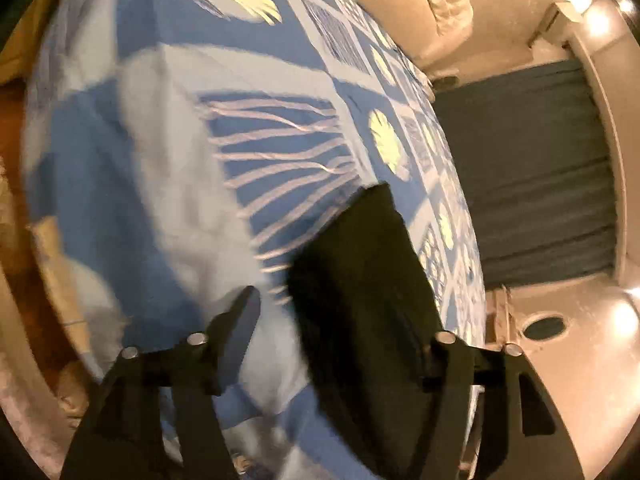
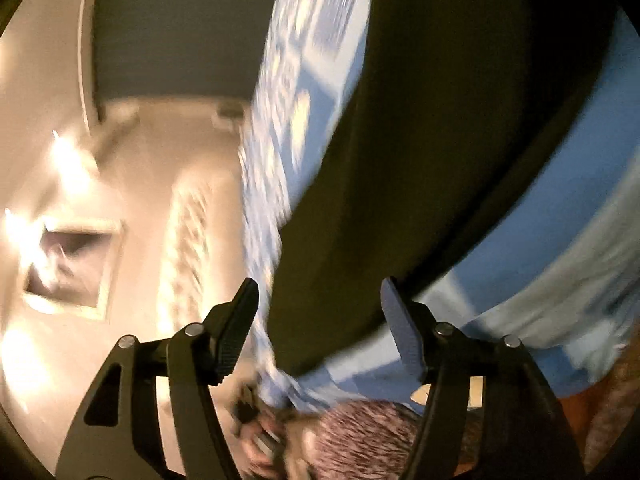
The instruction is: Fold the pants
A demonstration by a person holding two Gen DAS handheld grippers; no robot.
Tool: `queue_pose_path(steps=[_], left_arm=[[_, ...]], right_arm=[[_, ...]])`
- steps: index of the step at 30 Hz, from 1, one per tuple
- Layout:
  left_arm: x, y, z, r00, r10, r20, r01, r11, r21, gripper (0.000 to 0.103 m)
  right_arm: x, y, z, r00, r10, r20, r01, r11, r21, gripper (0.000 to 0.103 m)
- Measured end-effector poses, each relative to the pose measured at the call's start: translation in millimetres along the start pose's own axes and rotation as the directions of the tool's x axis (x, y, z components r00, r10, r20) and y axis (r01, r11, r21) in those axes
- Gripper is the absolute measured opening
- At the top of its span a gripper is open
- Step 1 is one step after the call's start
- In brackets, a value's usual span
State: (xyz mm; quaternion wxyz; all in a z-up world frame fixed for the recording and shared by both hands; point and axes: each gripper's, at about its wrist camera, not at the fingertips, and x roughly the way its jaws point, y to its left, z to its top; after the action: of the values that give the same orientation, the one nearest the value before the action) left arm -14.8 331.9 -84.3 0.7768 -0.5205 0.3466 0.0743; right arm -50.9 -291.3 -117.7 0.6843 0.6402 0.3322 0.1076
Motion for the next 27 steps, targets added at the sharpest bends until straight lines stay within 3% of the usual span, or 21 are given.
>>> queue_pose_path(steps=[2,5,6,8,9,13,16,18,20,23,24,25,27], left_arm=[[-8,3,-3,0.999,0.041,-0.017,-0.041,0.999,0.0,0.068],[-15,3,-10,0.999,0.04,-0.028,-0.04,0.999,-0.013,0.071],[-15,0,-10,0.999,0.036,-0.033,-0.037,0.999,-0.016,0.074],[-13,-10,-15,0.999,0.011,-0.05,-0.012,1.0,-0.008,0.075],[-10,-17,-17,0.998,0.003,-0.061,-0.003,1.0,0.006,0.075],[1,-53,-37,0.994,-0.03,-0.103,0.039,0.995,0.087,0.075],[9,-84,-56,0.987,-0.056,-0.149,0.082,0.982,0.171,0.075],[15,-98,-67,0.982,-0.056,-0.179,0.094,0.972,0.214,0.076],[21,-107,-81,0.974,-0.053,-0.218,0.107,0.964,0.243,0.077],[31,-112,-97,0.964,-0.04,-0.264,0.108,0.962,0.249,0.077],[33,-113,-101,0.961,-0.035,-0.274,0.107,0.962,0.25,0.077],[37,-113,-106,0.957,-0.028,-0.289,0.105,0.961,0.255,0.077],[41,-115,-116,0.952,-0.016,-0.307,0.102,0.958,0.268,0.077]], right_arm=[[-38,-5,15,0.994,-0.026,0.103,0.023,0.999,0.037,0.064],[-95,-18,42,0.963,-0.039,0.266,0.012,0.995,0.1,0.065],[-116,-26,51,0.944,-0.055,0.325,0.01,0.99,0.137,0.067],[-134,-40,63,0.928,-0.038,0.371,-0.038,0.98,0.194,0.076],[-139,-50,72,0.931,-0.023,0.365,-0.07,0.969,0.238,0.077],[-135,-80,83,0.915,0.086,0.393,-0.247,0.891,0.381,0.077],[-112,-84,84,0.886,0.185,0.425,-0.376,0.824,0.423,0.077],[-104,-87,88,0.865,0.198,0.462,-0.416,0.797,0.438,0.077],[-97,-86,95,0.847,0.215,0.487,-0.446,0.786,0.429,0.077],[-98,-86,110,0.825,0.175,0.538,-0.439,0.798,0.413,0.076],[-99,-83,115,0.827,0.151,0.542,-0.414,0.815,0.405,0.07],[-103,-77,125,0.838,0.111,0.534,-0.354,0.856,0.378,0.045],[-111,-59,139,0.854,0.045,0.518,-0.229,0.927,0.297,0.029]])
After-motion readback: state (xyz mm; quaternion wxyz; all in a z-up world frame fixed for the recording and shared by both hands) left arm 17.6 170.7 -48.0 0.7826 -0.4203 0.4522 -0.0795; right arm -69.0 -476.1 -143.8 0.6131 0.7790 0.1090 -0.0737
